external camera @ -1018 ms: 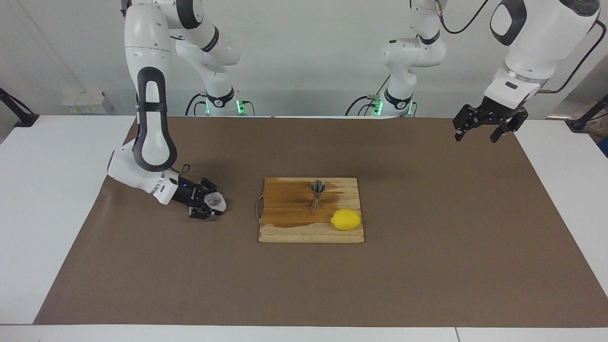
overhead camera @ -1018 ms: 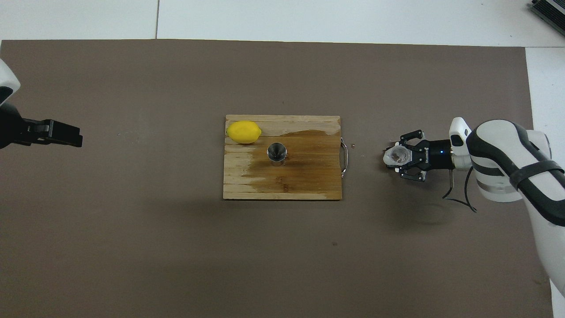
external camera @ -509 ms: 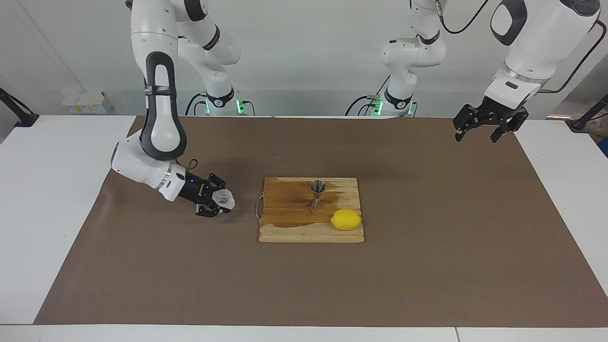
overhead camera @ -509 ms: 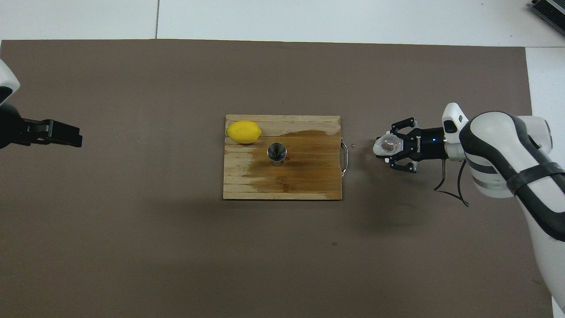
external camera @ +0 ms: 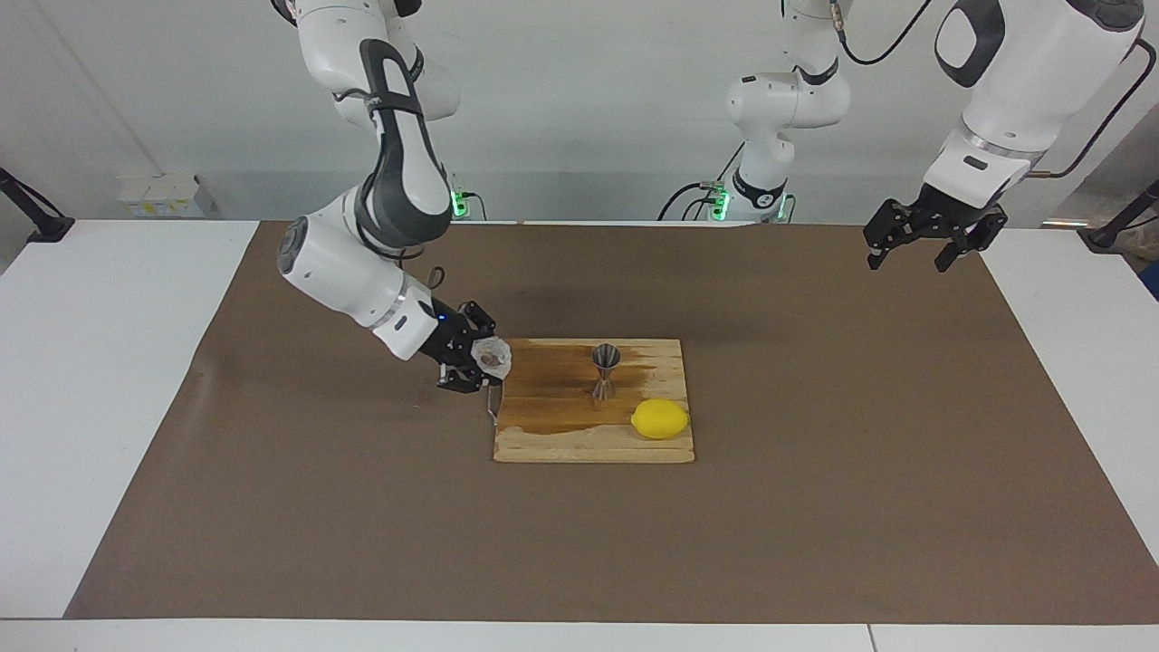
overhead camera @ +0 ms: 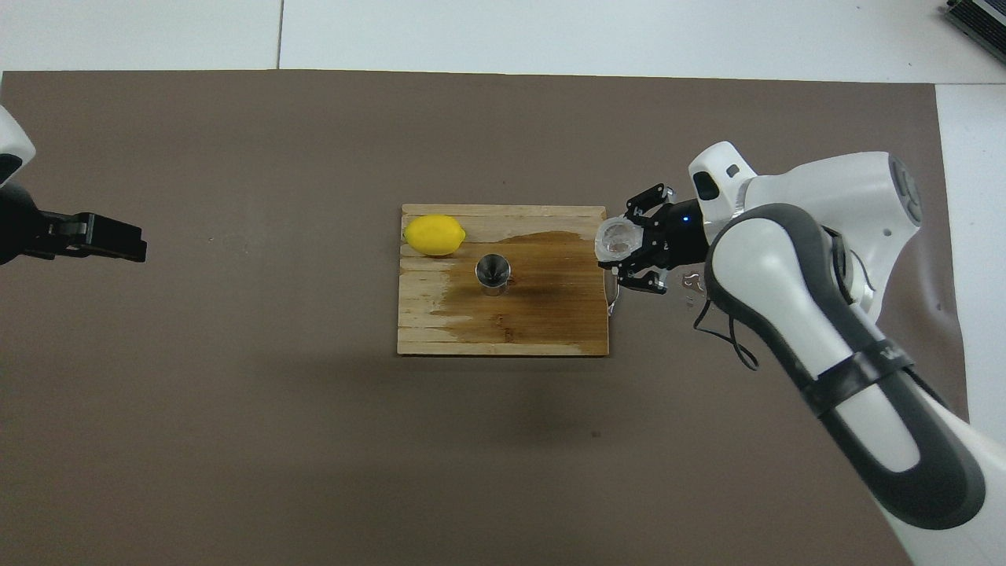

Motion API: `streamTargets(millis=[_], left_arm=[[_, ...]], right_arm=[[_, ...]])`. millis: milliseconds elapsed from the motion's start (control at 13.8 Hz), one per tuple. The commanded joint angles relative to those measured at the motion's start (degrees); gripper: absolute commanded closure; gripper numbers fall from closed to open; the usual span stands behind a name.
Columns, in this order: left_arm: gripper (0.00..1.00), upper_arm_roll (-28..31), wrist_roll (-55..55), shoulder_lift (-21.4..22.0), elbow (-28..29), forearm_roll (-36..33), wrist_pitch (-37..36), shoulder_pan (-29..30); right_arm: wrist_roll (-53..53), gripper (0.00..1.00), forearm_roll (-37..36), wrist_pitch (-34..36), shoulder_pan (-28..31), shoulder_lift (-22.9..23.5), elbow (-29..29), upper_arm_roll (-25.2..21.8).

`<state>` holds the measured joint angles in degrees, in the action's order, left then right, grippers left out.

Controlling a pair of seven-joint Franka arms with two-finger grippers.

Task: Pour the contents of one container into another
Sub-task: 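Lift the white cup and tilt it over the metal cup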

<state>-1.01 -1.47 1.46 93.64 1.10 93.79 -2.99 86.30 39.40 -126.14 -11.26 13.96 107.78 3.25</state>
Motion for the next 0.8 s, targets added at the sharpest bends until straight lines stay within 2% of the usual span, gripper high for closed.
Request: streamTargets(millis=[0, 291, 727], left_arm=[[0.0, -0.4, -0.11, -0.23, -0.74, -0.84, -1.07, 0.53], [0.0, -0.4, -0.2, -0.23, -0.74, -0.75, -1.07, 0.53], [0.0, -0.4, -0.11, -0.23, -0.74, -0.84, -1.07, 0.53]], right_arm=[[-11.46, 0.99, -7.2, -1.83, -4.81, 0.8, -3.35, 0.09], [-27.64, 0.99, -24.14, -2.0, -12.72, 1.25, -6.09, 0.09], [-33.82, 0.99, -37.62, -1.56, -16.6, 1.25, -5.48, 0.09]])
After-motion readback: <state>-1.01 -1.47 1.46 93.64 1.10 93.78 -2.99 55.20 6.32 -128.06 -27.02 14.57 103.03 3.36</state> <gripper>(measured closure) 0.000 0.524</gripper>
